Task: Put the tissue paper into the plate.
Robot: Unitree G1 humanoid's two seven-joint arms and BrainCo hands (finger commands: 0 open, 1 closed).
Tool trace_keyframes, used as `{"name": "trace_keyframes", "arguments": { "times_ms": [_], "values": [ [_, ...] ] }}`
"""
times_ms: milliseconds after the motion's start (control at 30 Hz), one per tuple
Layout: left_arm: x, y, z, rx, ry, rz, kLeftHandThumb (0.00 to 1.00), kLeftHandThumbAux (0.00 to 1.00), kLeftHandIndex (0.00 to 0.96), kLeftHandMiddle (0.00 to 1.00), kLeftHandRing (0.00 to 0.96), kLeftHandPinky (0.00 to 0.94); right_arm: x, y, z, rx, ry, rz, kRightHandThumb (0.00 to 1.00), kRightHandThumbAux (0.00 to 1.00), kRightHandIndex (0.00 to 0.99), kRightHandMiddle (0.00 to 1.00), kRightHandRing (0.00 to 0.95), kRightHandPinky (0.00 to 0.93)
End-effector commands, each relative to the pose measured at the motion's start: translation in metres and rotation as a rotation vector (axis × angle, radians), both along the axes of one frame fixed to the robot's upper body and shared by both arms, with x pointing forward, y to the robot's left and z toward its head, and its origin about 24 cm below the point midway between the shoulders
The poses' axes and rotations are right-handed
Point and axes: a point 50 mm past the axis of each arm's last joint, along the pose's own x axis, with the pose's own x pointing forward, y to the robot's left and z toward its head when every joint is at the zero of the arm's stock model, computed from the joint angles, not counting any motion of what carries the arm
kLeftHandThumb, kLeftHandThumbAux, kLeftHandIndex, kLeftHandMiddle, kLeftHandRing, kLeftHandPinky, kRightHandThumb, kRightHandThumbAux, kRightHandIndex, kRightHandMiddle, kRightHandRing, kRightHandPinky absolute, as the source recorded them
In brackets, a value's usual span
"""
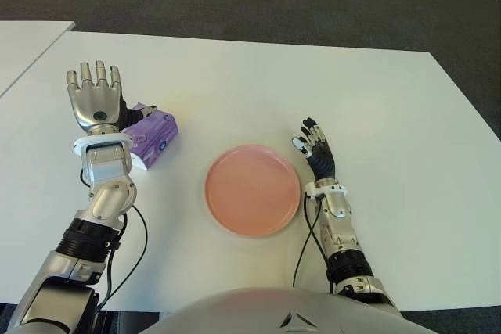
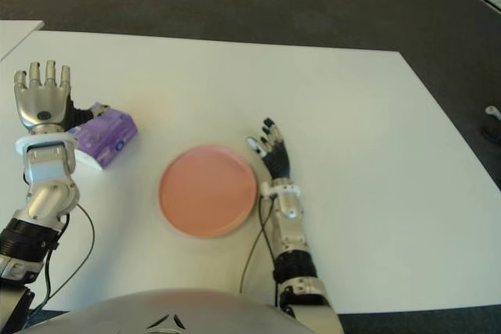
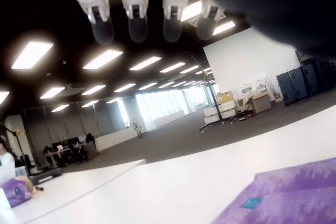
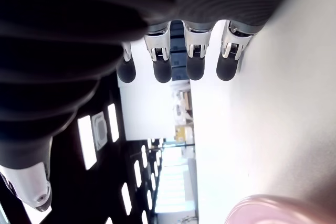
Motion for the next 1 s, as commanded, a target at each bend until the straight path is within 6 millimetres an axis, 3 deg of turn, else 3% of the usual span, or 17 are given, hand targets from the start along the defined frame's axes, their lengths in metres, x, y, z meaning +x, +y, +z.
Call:
{"name": "trace_keyframes", "arguments": {
  "times_ms": [33, 300, 1000],
  "values": [
    [0.000, 0.007, -0.008, -0.036, 0.056, 0.036, 0.000, 0.211, 0.000, 0.000, 0.000, 0.000, -0.024, -0.005, -0.038, 0.007, 0.203, -0.016, 0.000, 0.599, 0.000, 0.000, 0.000, 0.000],
    [0.003, 0.013, -0.021, -0.069, 0.143, 0.067, 0.000, 0.197, 0.000, 0.000, 0.000, 0.000, -0.025, -0.006, -0.037, 0.007, 0.203, -0.016, 0.000, 0.606, 0.000, 0.000, 0.000, 0.000],
    [0.000, 0.004, -0.025, -0.163, 0.276, 0.011, 0.000, 0.246, 0.000, 0.000, 0.000, 0.000, -0.026, -0.006, -0.038, 0.004, 0.207, -0.018, 0.000, 0.592, 0.000, 0.000, 0.000, 0.000]
  ]
}}
